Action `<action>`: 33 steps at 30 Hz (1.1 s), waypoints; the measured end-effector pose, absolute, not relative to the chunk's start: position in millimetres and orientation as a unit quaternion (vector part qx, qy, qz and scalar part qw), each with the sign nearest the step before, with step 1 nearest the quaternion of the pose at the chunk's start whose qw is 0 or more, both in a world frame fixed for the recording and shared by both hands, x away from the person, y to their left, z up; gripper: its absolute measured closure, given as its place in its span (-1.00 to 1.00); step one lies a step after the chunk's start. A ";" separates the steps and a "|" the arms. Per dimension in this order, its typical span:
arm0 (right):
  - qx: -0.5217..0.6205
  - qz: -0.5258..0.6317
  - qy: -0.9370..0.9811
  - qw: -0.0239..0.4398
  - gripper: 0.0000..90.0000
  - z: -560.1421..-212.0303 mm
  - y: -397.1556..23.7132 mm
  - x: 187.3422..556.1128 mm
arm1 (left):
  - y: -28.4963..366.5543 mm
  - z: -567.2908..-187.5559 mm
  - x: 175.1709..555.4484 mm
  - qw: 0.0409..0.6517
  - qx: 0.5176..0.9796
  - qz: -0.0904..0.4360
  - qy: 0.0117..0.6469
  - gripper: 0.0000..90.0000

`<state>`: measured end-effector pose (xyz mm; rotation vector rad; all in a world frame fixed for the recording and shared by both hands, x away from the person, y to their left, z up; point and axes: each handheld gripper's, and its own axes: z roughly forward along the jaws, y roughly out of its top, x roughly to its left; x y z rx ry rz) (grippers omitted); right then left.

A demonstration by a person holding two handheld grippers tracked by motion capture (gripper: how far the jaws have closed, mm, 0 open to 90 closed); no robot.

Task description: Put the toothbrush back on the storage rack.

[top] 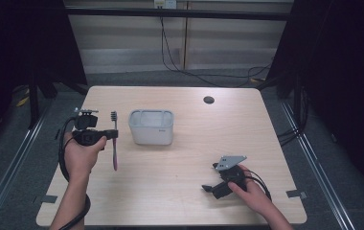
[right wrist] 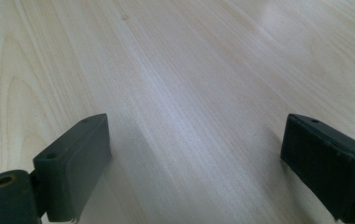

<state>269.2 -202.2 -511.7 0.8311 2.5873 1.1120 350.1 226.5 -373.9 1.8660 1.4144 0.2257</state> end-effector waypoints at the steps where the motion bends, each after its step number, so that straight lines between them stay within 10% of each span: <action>1: 0.281 0.377 0.877 0.103 -0.83 -511.7 -202.2 269.2 | 226.2 -372.5 350.1 0.387 0.731 0.089 0.555 0.79; 33: 0.282 0.377 0.876 0.102 -0.83 -511.7 -202.1 269.1 | 216.9 -336.2 358.9 0.432 0.716 0.128 0.533 0.79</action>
